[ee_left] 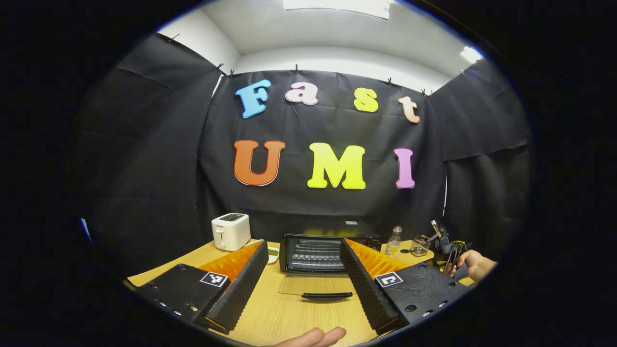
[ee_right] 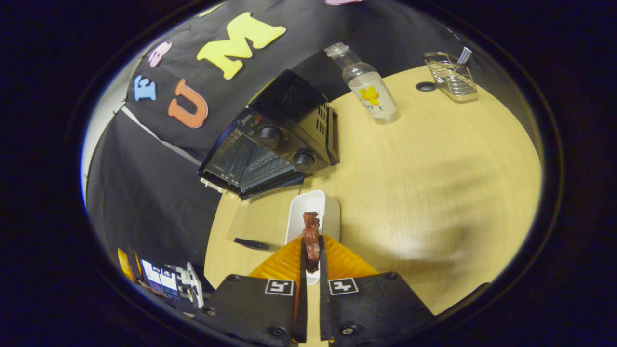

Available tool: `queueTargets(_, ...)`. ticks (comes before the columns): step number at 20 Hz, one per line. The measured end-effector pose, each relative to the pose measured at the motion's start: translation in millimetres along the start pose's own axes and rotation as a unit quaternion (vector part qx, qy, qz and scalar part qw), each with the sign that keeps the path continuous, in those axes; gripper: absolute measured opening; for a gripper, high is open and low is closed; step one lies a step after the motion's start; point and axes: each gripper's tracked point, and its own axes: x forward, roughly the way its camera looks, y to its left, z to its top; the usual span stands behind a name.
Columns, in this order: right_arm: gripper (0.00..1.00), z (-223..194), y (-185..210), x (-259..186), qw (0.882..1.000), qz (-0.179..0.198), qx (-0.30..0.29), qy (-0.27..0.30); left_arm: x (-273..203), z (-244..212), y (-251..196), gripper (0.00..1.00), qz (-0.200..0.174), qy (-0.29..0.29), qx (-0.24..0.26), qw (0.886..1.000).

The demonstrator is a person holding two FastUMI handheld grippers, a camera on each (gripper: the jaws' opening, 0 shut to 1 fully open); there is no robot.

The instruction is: Open the electric oven with the left hand, put the food in, and close the electric oven.

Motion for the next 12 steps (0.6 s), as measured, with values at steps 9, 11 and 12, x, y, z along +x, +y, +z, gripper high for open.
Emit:
queueTargets(9, 0.12, 0, 58, -88, 0.969, -0.086, -0.205, -0.112, -27, 7, -26, 0.95, -0.031, -0.005, 0.054, 0.998)
queueTargets(11, 0.12, -4, 72, -97, 0.958, -0.093, -0.239, -0.127, -31, 8, -30, 0.95, -0.039, -0.003, 0.052, 0.998)
queueTargets(12, 0.12, -4, 78, -102, 0.953, -0.098, -0.253, -0.137, -31, 7, -31, 0.95, -0.040, -0.002, 0.049, 0.998)
